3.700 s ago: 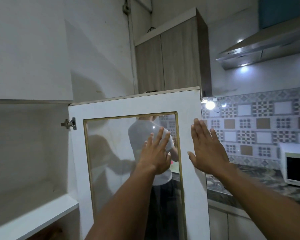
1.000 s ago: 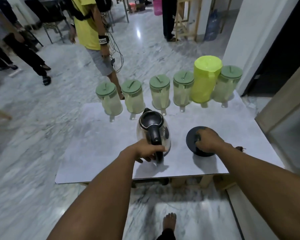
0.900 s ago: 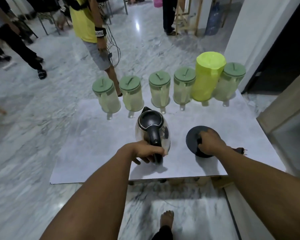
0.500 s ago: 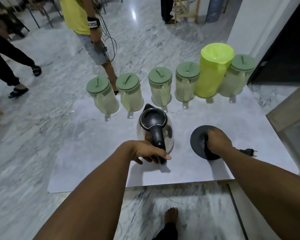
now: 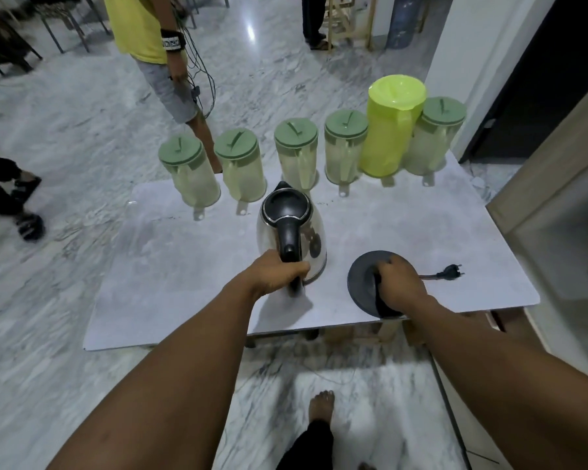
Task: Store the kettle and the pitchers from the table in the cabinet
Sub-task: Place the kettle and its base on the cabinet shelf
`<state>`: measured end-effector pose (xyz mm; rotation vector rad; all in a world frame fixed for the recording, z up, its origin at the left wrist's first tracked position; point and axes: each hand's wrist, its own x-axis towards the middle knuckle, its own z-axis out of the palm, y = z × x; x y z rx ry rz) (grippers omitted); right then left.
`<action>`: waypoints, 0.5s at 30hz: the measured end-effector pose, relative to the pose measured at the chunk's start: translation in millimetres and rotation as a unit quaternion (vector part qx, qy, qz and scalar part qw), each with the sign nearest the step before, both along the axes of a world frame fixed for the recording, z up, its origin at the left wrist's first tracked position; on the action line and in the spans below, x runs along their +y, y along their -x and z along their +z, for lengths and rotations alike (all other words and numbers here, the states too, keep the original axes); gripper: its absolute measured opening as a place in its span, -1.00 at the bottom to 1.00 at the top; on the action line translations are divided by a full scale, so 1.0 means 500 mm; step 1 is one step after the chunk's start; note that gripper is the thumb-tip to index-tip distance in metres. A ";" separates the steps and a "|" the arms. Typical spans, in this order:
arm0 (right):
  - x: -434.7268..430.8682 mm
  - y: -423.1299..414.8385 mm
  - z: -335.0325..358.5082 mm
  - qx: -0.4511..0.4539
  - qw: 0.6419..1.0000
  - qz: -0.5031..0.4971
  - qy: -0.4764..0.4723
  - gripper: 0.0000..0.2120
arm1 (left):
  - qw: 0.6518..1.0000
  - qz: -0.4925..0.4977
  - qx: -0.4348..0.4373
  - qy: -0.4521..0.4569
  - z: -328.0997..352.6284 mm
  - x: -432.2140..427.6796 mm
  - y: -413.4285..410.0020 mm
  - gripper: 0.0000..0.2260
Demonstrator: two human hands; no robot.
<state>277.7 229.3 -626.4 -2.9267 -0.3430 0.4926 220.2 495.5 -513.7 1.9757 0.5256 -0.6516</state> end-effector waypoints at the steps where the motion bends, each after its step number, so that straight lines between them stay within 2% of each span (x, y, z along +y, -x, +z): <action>1: -0.001 0.013 0.001 0.007 1.000 0.003 -0.007 -0.65 | 1.000 0.016 -0.011 -0.004 -0.003 -0.007 0.018 -0.75; 3: -0.003 0.042 0.003 0.013 1.000 0.001 -0.016 -0.66 | 0.999 0.027 -0.019 -0.011 -0.009 -0.021 0.057 -0.75; 5: -0.002 0.074 0.008 -0.018 0.998 -0.039 -0.036 -0.61 | 0.998 0.042 -0.032 -0.016 -0.011 -0.035 0.092 -0.76; 8: 0.004 0.129 0.013 -0.054 0.971 -0.220 -0.074 -0.46 | 0.993 0.089 -0.073 -0.017 -0.014 -0.053 0.126 -0.80; 9: 0.002 0.141 0.000 -0.034 0.941 -0.317 -0.115 -0.40 | 0.991 0.102 -0.085 -0.019 -0.017 -0.058 0.136 -0.82; 10: -0.002 0.149 -0.011 0.002 0.891 -0.422 -0.167 -0.32 | 0.989 0.111 -0.094 -0.023 -0.019 -0.062 0.144 -0.84; 12: -0.002 0.167 -0.024 0.109 0.758 -0.572 -0.295 -0.21 | 0.987 0.123 -0.104 -0.029 -0.027 -0.070 0.156 -0.89; 14: 0.004 0.188 -0.020 0.219 0.629 -0.600 -0.442 -0.47 | 0.984 0.133 -0.111 -0.030 -0.033 -0.076 0.161 -0.91; 15: 0.008 0.194 -0.021 0.248 0.582 -0.595 -0.495 -0.60 | 0.983 0.136 -0.116 -0.030 -0.037 -0.078 0.160 -0.89</action>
